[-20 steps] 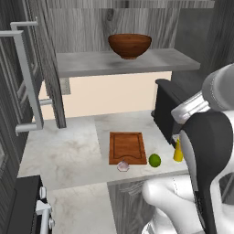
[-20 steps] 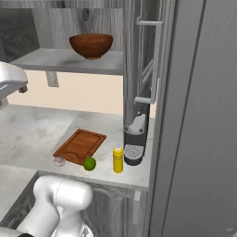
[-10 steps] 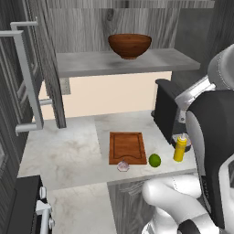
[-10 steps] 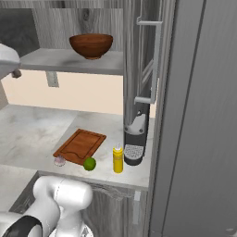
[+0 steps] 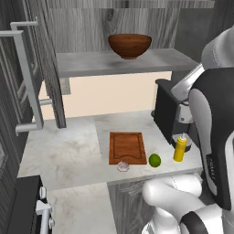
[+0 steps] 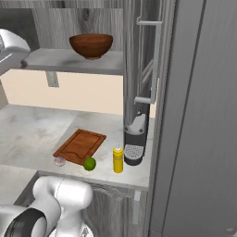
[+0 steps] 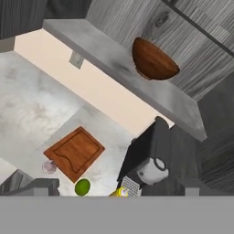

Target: Open the cabinet. Place the bowl and condiment on the counter. Then place the lime and garlic on the cutting board.

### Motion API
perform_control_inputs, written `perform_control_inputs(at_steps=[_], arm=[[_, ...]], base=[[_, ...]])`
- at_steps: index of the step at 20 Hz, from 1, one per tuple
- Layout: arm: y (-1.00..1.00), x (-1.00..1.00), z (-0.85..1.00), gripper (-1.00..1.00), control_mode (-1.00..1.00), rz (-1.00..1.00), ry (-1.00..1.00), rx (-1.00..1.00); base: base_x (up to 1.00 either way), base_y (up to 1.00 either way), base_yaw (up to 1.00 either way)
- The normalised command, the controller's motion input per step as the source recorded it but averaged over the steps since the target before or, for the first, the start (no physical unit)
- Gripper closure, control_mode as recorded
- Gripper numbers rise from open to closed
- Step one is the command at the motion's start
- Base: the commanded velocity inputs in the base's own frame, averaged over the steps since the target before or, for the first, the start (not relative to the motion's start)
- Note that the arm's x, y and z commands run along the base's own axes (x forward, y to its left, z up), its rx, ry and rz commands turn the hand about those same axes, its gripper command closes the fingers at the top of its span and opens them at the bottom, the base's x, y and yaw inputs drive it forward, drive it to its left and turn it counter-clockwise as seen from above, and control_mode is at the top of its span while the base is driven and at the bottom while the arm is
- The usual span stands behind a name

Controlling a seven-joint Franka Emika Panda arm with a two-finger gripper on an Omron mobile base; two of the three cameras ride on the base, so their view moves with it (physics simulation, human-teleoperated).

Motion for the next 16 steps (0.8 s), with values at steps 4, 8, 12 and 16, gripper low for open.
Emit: perform_control_inputs(at_steps=[4, 8, 12, 16], arm=[[0.02, 0.41, 0.0, -1.0, -1.0, 0.14, 0.0, -0.05], [0.0, 0.48, 0.0, -1.0, -1.0, 0.11, 0.0, -0.06], [0.0, 0.53, 0.0, -1.0, -1.0, 0.07, 0.0, -0.07], [0.05, 0.56, 0.0, -1.0, -1.0, 0.0, 0.0, -0.11]], base=[[0.0, 0.0, 0.0], [0.0, 0.0, 0.0], [0.0, 0.0, 0.0], [0.0, 0.0, 0.0]])
